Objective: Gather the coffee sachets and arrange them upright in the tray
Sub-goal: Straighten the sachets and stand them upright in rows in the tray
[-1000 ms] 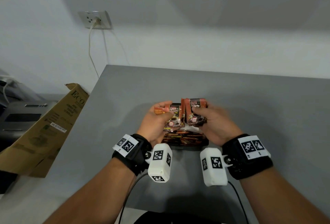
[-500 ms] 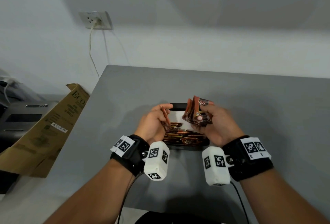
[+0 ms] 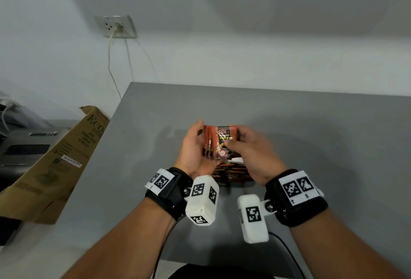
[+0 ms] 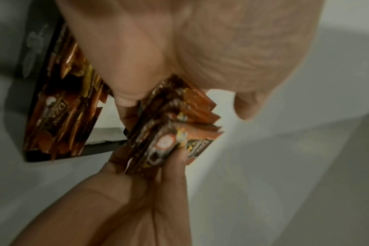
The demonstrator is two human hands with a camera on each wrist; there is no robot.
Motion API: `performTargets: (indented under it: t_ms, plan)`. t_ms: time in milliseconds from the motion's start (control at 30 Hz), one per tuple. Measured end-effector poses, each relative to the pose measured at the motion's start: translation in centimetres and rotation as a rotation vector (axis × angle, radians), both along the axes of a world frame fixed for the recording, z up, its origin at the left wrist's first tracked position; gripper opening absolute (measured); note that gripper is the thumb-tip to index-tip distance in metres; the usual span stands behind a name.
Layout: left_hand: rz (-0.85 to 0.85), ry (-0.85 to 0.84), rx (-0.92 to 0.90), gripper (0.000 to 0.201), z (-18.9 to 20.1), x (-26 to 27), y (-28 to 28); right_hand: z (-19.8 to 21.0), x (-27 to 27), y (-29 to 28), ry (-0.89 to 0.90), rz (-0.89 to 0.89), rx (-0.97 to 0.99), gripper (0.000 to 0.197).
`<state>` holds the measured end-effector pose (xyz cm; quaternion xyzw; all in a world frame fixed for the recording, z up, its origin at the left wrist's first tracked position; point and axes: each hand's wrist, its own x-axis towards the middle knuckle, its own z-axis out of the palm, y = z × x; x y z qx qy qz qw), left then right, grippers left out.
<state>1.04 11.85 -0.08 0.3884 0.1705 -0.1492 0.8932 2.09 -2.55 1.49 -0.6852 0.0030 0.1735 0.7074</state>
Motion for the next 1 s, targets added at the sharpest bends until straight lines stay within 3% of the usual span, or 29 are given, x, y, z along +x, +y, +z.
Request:
performTargets:
  t_ms: [33, 133, 200, 300, 400, 467, 533, 600, 667, 767, 867, 1000]
  plan:
    - [-0.025, -0.017, -0.010, 0.053, 0.1, -0.1, -0.1, 0.2, 0.0, 0.1, -0.046, 0.025, -0.066, 0.027]
    - [-0.078, -0.053, -0.001, 0.029, -0.1, -0.4, -0.5, 0.2, 0.0, 0.6, -0.190, 0.140, -0.307, 0.019]
    - [-0.095, -0.038, -0.015, 0.031, -0.1, -0.6, -0.5, 0.1, 0.4, 0.6, -0.255, 0.204, -0.547, 0.025]
    - [-0.056, -0.003, -0.044, 0.045, -0.1, -0.5, 0.0, 1.3, 0.3, -0.3, -0.329, 0.293, -0.589, 0.060]
    - [-0.038, -0.028, -0.067, 0.059, 0.0, -0.5, 0.5, 2.9, 0.0, -0.6, -0.583, 0.432, -0.721, 0.103]
    - [-0.118, -0.082, -0.070, 0.054, 0.2, -0.8, 0.6, 3.2, 0.2, -0.1, -0.679, 0.572, -0.863, 0.113]
    - [-0.185, -0.128, -0.070, 0.046, 0.2, -1.0, 0.5, 3.2, 0.4, 0.2, -0.681, 0.603, -0.897, 0.108]
    - [-0.199, -0.160, -0.060, 0.039, 0.6, -1.2, 0.5, 3.0, 0.6, 0.3, -0.678, 0.566, -0.807, 0.094]
    - [-0.172, -0.176, -0.036, 0.045, 0.9, -1.2, 0.6, 2.7, 0.7, 0.4, -0.657, 0.533, -0.729, 0.083]
    - [-0.129, -0.183, -0.032, 0.058, 0.7, -1.1, 0.3, 2.4, 0.9, 0.5, -0.673, 0.547, -0.712, 0.081]
    - [-0.114, -0.167, -0.059, 0.050, 0.8, -1.1, 0.4, 2.1, 1.1, 0.6, -0.711, 0.553, -0.706, 0.075]
    - [-0.152, -0.113, -0.008, 0.035, 1.2, -0.9, 0.6, 1.8, 1.2, 0.6, -0.705, 0.552, -0.797, 0.085]
